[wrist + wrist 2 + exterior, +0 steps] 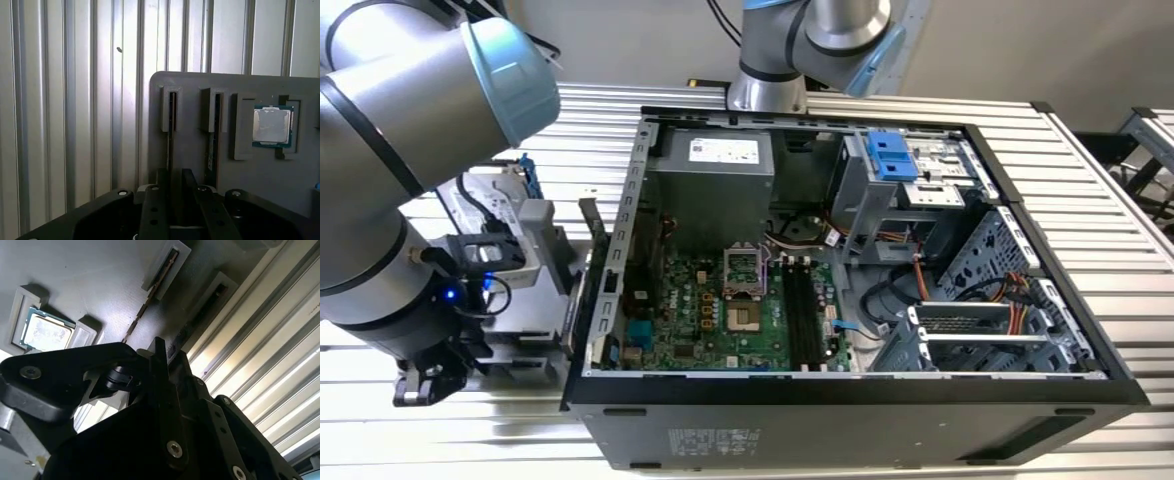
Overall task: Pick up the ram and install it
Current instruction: 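Pick up the ram and move it above insertion slot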
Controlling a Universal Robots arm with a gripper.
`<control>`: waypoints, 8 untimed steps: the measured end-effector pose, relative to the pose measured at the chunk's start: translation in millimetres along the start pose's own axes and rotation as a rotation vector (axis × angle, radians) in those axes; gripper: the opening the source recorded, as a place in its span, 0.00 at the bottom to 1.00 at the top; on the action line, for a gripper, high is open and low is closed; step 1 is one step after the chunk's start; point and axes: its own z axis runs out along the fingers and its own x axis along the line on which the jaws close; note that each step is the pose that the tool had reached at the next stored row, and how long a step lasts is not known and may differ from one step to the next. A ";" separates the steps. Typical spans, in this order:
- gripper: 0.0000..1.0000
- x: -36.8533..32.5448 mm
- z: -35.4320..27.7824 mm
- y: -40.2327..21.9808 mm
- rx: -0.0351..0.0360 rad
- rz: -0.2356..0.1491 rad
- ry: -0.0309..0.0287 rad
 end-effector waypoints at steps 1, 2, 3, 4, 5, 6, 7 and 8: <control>0.00 0.0 0.0 0.0 -0.0001 0.000 0.0003; 0.00 0.0 0.0 0.0 0.0000 0.000 0.0000; 0.00 0.0 0.0 0.0 -0.0001 0.000 0.0000; 0.00 0.0 0.0 0.0 0.0000 0.000 0.0000; 0.00 0.0 0.0 0.0 0.0000 0.000 0.0000; 0.00 0.0 0.1 0.0 0.0000 0.000 0.0000; 0.00 0.0 0.1 0.0 0.0000 0.000 0.0000; 0.00 0.0 0.1 0.0 0.0000 0.000 0.0000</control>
